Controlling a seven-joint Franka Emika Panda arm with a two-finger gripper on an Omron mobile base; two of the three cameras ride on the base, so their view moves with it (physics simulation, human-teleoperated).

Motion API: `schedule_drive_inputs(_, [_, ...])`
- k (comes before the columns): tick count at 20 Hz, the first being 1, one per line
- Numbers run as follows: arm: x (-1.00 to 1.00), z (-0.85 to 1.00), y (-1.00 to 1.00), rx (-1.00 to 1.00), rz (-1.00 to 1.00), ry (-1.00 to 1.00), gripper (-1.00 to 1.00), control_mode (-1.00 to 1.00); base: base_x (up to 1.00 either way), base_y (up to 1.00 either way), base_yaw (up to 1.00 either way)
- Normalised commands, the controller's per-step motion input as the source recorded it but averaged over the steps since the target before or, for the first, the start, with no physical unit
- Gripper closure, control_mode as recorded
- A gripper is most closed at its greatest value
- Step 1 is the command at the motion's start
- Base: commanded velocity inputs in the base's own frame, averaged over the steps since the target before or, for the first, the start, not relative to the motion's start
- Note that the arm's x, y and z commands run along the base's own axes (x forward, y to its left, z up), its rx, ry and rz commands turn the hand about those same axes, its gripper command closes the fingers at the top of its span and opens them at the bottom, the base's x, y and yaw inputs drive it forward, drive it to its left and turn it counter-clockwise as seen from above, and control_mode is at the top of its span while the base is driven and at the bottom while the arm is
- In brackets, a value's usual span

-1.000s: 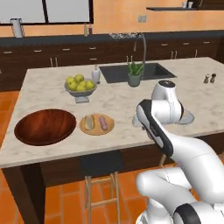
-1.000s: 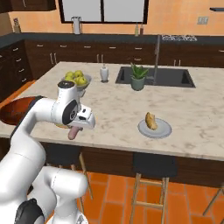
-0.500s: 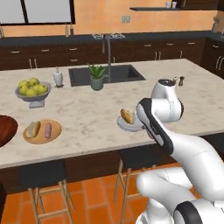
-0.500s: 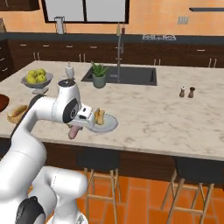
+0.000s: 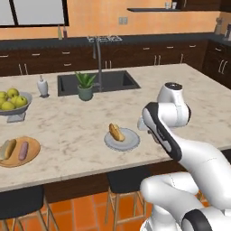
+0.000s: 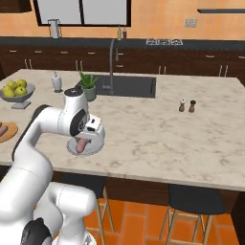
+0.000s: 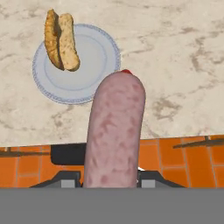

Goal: Place one bun and one sausage from the bowl on each plate.

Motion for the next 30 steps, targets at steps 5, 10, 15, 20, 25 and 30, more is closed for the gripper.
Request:
schedule_drive_inputs(5, [0.0, 0.0, 0.0, 0.0, 0.0, 0.0, 1.0, 1.0, 0.4, 0.0, 0.01])
schedule_drive_inputs(10, [0.07, -0.05, 0.01, 0.0, 0.02, 0.02, 1.0, -1.0, 0.1, 0.0, 0.02])
schedule_drive_inputs(15, [0.82, -0.34, 0.06, 0.0, 0.05, 0.06, 1.0, -1.0, 0.0, 0.0, 0.0])
schedule_drive_inputs(20, [0.72, -0.36, 0.02, 0.0, 0.05, 0.09, 1.0, -1.0, 0.0, 0.0, 0.0])
schedule_drive_inputs(25, [0.41, -0.46, 0.19, 0.0, 0.03, 0.09, 1.0, -1.0, 0.0, 0.0, 0.0])
schedule_drive_inputs(30, [0.39, -0.49, 0.28, 0.0, 0.0, 0.12, 1.0, -1.0, 0.0, 0.0, 0.0])
